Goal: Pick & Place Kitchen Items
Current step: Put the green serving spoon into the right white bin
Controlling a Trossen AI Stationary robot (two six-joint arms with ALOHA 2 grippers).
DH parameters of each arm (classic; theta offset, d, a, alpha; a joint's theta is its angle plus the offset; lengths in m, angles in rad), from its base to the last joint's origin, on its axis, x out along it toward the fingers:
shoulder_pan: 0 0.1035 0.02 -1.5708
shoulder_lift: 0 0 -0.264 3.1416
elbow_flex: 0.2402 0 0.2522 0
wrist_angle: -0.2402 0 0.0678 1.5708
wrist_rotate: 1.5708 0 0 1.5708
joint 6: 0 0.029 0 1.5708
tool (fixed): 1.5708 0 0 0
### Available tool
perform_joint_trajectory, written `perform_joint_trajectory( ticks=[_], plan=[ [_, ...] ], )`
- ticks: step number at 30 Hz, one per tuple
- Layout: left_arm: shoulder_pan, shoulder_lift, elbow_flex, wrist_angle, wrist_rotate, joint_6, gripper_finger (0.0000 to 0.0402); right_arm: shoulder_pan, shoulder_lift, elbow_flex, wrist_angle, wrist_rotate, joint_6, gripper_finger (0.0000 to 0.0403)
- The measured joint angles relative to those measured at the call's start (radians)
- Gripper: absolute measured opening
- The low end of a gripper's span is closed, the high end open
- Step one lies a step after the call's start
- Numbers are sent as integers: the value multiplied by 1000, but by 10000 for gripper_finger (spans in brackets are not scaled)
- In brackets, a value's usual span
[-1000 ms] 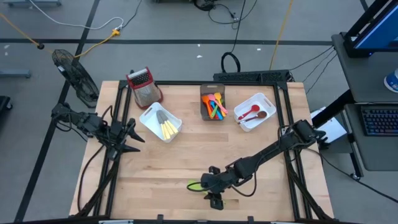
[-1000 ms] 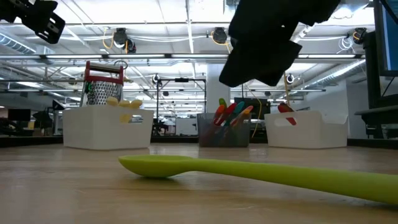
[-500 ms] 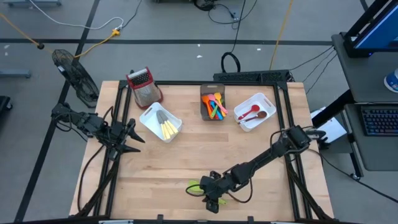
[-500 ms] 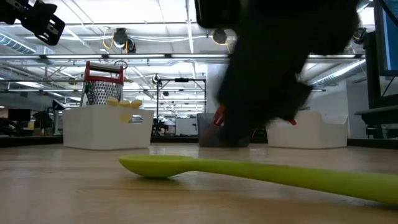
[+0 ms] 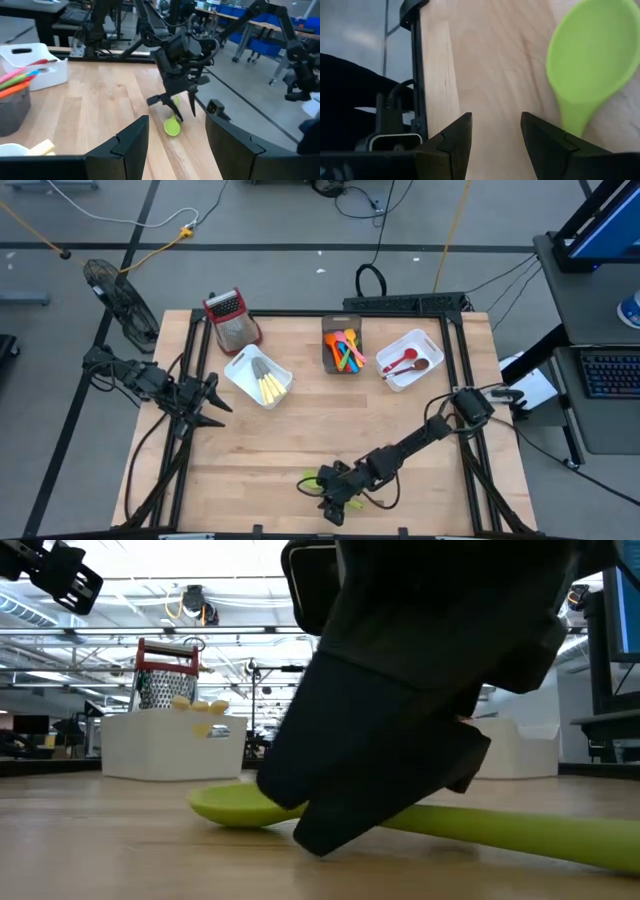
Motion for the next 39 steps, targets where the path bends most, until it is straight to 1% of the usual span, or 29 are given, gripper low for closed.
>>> perform_joint_trajectory(
  ticks=[5, 9, 12, 16, 21, 25, 34, 39],
  plan=[
    [0, 0, 0, -3, 20, 5, 200, 0, -37, -4, 40, -4, 5, 167],
    [0, 0, 0, -5, 20, 8, 200, 0, -90, -3, 34, -8, -2, 167],
    [0, 0, 0, -4, 21, 8, 200, 2, -126, -2, -17, -7, -4, 167],
    [0, 0, 0, -5, 21, 8, 200, 2, -143, -2, -111, -6, -8, 167],
    [0, 0, 0, -3, 21, 4, 200, 4, -144, -3, -165, -6, -9, 167],
    [0, 0, 0, -3, 21, 0, 200, 2, -145, -2, -177, 24, -30, 167],
    [0, 0, 0, -3, 19, 1, 200, 2, -118, -2, -166, 19, -48, 167],
    [0, 0, 0, -8, 18, 4, 200, 2, -75, 0, -110, 22, -35, 167]
  ],
)
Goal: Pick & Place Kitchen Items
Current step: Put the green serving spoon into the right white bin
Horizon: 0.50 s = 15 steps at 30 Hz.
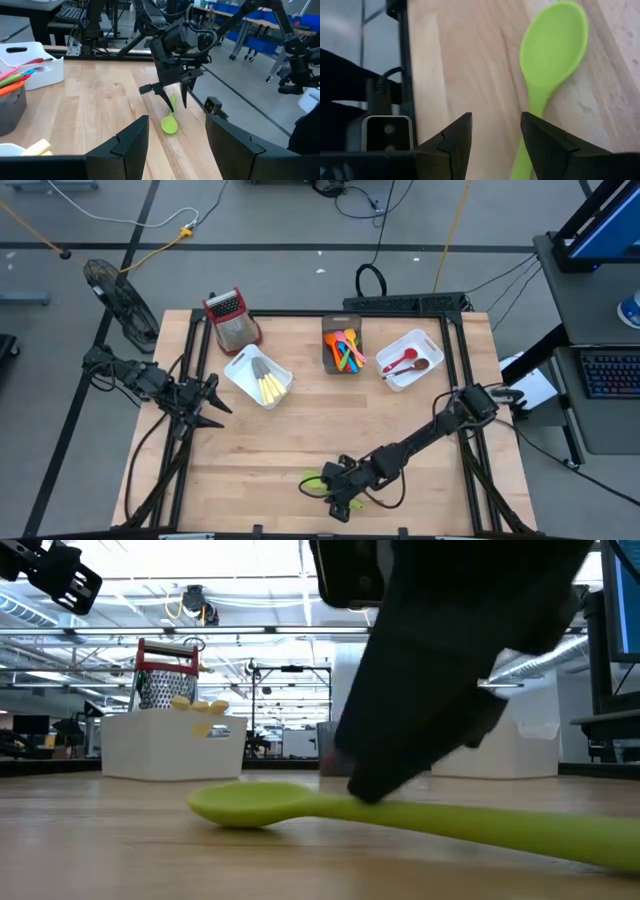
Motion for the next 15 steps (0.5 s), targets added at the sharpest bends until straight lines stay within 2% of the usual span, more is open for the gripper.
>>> perform_joint_trajectory(
  ticks=[9, 15],
  plan=[
    [0, 0, 0, -40, -1, -6, 200, 0, 76, 3, -6, 46, 67, 163],
    [0, 0, 0, -48, -1, -3, 200, 3, 65, -1, 85, 24, 37, 143]
  ],
)
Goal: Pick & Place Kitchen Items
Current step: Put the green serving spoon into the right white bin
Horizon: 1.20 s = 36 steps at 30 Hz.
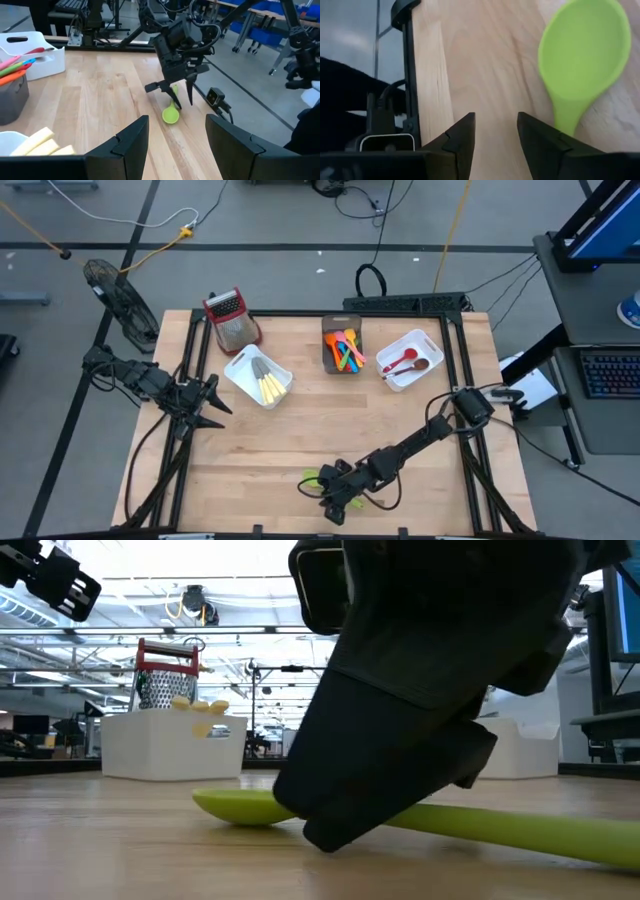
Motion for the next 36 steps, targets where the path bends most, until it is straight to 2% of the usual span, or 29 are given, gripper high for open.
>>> perform_joint_trajectory(
  ticks=[10, 14, 28, 36],
  plan=[
    [0, 0, 0, -8, 0, 8, 200, 4, -68, -1, 46, -133, 84, 128],
    [0, 0, 0, -13, 0, 9, 200, 4, -97, -1, 46, -122, 96, 128],
    [0, 0, 0, -14, 0, 1, 200, -13, -112, 0, -159, -105, 108, 128],
    [0, 0, 0, -13, 0, -1, 200, -27, -112, 0, -155, -104, 104, 128]
  ],
)
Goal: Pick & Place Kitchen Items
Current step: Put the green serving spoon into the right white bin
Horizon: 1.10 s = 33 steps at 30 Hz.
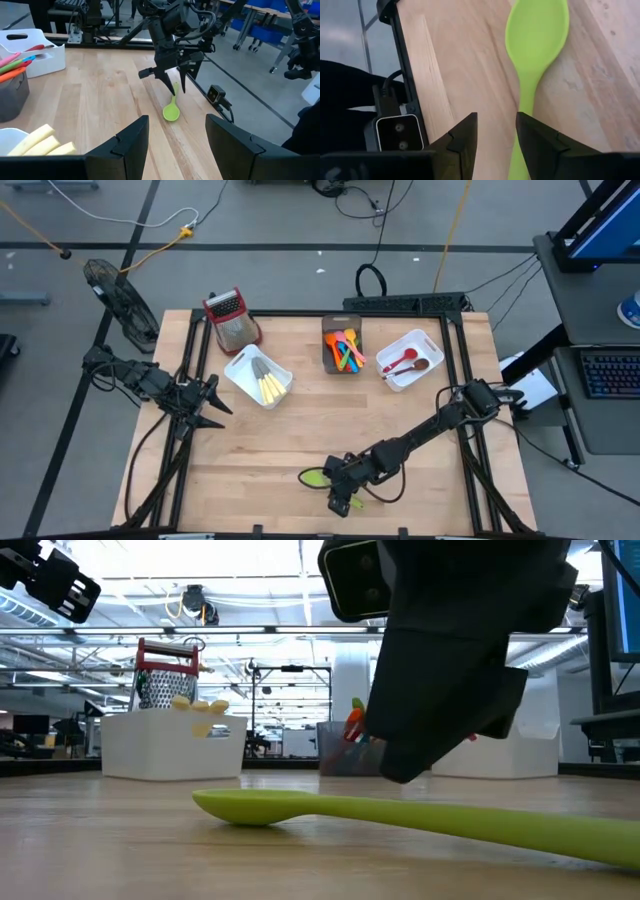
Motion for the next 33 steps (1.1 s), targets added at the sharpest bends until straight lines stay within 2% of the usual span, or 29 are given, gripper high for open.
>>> perform_joint_trajectory(
  ticks=[15, 21, 27, 33],
  plan=[
    [0, 0, 0, -8, -7, 20, 200, -5, 42, 5, 14, 5, -54, 127],
    [0, 0, 0, -13, -28, 34, 200, -4, 92, 7, 20, 93, -56, 127],
    [0, 0, 0, -18, -34, 34, 200, -7, 117, 5, 10, 99, -16, 127],
    [0, 0, 0, -19, -34, 34, 200, -8, 99, 1, 126, 73, -58, 127]
  ],
)
